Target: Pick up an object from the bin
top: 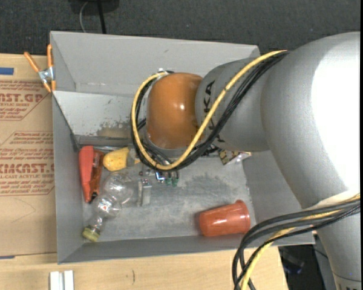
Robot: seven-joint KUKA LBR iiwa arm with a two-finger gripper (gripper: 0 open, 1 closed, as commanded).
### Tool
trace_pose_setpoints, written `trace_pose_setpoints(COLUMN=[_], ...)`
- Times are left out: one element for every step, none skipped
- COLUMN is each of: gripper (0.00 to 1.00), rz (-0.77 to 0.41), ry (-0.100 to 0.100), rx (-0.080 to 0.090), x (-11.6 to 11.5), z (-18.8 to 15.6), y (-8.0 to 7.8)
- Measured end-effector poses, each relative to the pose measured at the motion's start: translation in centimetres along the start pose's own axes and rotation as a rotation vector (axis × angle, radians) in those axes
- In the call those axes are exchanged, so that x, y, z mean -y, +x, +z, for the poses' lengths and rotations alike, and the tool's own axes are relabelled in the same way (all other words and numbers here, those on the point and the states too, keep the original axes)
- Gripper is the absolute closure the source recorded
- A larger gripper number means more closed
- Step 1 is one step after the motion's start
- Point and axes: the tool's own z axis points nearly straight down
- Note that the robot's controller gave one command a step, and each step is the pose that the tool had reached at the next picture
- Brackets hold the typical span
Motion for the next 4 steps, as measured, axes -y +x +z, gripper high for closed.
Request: trace_pose_setpoints(gripper=[0.0, 0.0, 0.0, 0.0], rz=[0.021, 0.006, -0.151, -0.469], ry=[0.0, 0.001, 0.002, 0.002], rx=[0.009, 0.008, 0.003, 0.012], x=[-0.5, -1.0, -3.1, -5.0], z=[0.7, 1.5, -0.2, -0.6], y=[-1.4, -0.6, -1.1, -1.9])
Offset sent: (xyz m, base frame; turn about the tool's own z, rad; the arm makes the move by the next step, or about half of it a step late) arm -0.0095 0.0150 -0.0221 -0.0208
